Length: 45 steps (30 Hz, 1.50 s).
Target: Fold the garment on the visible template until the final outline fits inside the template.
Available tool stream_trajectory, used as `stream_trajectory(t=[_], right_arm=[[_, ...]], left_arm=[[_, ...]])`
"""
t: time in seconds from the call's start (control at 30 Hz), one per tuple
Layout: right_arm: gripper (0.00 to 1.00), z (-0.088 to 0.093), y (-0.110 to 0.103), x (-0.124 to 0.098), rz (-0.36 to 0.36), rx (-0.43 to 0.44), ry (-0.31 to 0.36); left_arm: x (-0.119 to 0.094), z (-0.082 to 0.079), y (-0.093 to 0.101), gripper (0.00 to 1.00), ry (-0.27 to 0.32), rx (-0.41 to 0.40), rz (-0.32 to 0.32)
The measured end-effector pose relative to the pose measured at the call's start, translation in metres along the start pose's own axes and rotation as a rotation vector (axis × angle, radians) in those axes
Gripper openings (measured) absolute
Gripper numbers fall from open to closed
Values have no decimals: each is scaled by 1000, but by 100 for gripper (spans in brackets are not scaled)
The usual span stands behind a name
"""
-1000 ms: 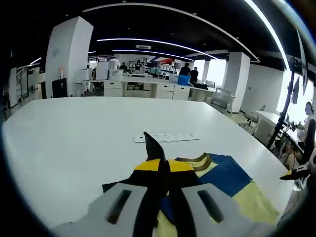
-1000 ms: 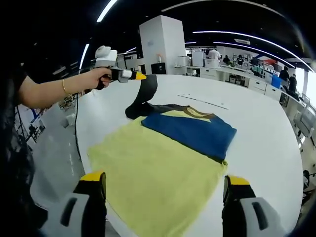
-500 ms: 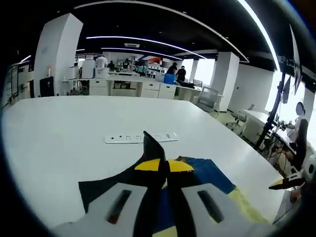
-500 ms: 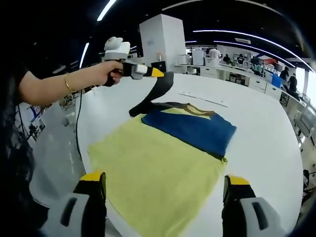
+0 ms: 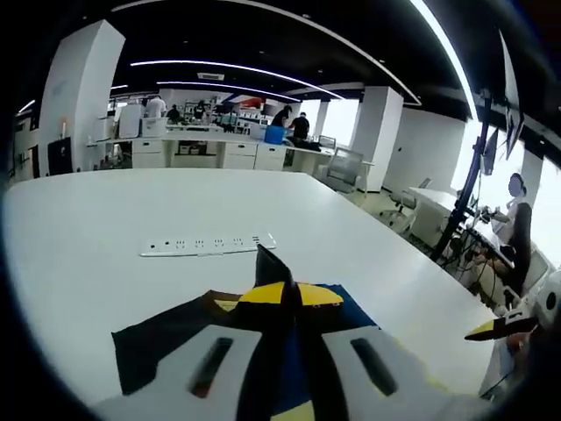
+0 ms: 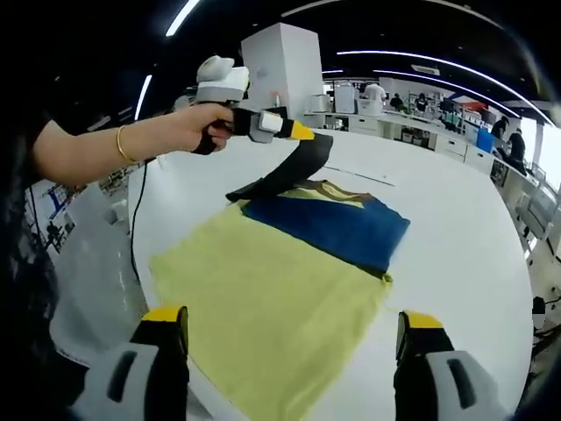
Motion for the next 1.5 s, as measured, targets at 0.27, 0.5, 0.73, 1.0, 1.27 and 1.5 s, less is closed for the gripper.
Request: stream_trajectory(t=[0.27,0.5,0.73,1.0,1.27,1.5], right_arm=[[99,4,1,-1,6,11,-2],[99,7,2,-3,13,21,-5],[100,11,1,-2,14,30,-9],[99,17,2,-2,21,48,-13],[99,24,4,-3,28,65,-25],[99,26,4,-2,24,71,-33]], left_arm=[[10,-1,25,1,0,0,59],[13,4,48,1,-11,15,115],[16,18,67,1,-42,33,168],[21,44,89,1,-100,46,224],[27,57,112,1,-127,62,268],[34,83,115,1,-180,79,250]])
Point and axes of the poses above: the point that each gripper's makers call its tool centre point, and the gripper's own axes: x roughly forward along the fingers, y roughly to its right, z roughly out of its underside, the point moved 10 cm from there along -x, roughly backward along the fingers, and after that the axes turned 5 degrees about -z, right-handed, at the moved point
